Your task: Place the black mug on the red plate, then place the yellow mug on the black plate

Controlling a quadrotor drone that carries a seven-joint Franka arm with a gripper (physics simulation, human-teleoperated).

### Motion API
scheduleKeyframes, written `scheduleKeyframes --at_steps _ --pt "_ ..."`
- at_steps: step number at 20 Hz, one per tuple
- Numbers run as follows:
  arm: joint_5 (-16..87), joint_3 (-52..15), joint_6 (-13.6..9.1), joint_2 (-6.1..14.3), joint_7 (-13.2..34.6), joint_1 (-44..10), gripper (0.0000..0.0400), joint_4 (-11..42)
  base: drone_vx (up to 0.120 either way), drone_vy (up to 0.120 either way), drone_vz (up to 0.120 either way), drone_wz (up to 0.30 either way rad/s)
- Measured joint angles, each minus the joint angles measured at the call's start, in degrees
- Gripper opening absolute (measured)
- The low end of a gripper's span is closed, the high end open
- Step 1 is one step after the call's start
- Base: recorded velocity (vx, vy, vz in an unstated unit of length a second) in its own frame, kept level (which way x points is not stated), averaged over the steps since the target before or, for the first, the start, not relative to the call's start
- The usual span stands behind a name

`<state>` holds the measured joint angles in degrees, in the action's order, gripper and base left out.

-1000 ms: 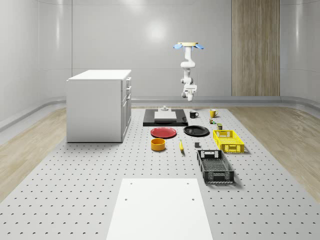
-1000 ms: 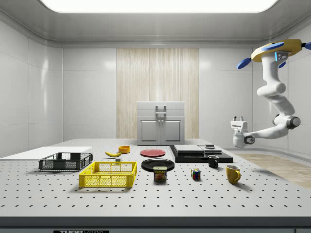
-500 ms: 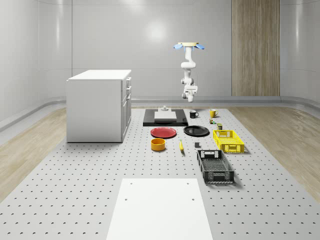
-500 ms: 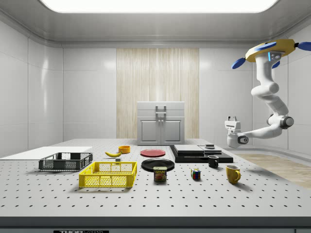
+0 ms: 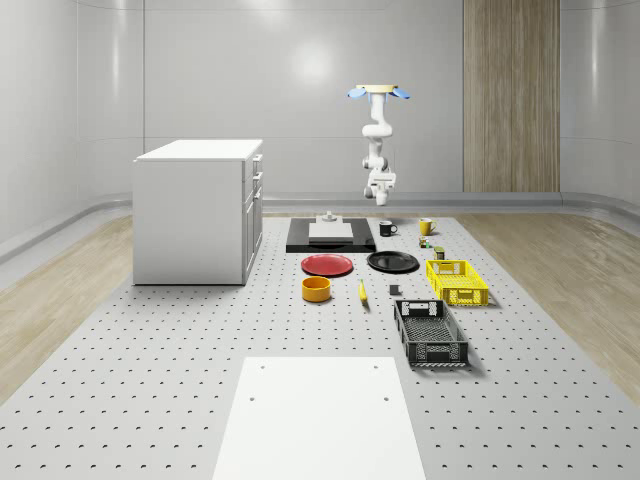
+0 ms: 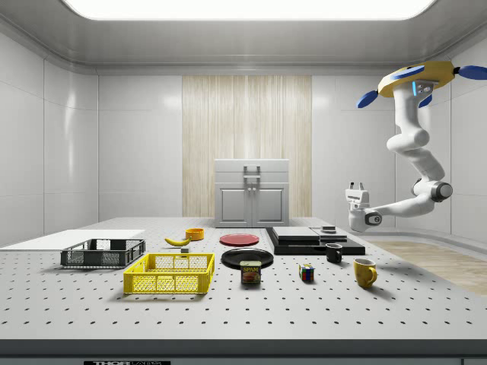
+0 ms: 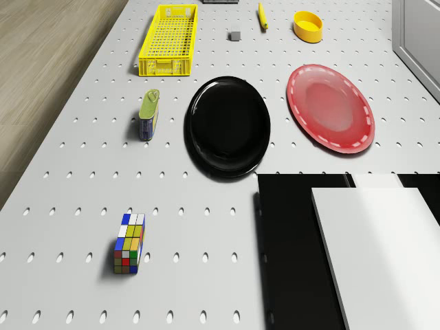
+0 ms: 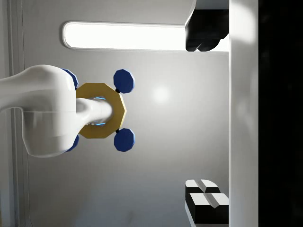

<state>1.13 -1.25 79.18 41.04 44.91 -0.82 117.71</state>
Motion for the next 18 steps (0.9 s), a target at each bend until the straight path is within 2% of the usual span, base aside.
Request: scheduleKeyframes --at_steps 6,7,13,18 --pt "2.35 -1.68 0.28 0.21 0.31 -0.52 0.04 0.26 0.0 0.0 -0.113 0.0" --pt "3.03 -2.16 0.33 0.25 0.4 -0.67 0.04 0.33 0.0 0.0 0.0 0.0" --pt "10.64 -7.55 0.73 0.63 1.42 -2.34 0.04 1.33 0.113 0.0 0.0 0.0" --pt "25.54 -17.88 1.45 1.61 3.69 -5.72 0.04 5.23 0.12 0.0 -0.008 0.0"
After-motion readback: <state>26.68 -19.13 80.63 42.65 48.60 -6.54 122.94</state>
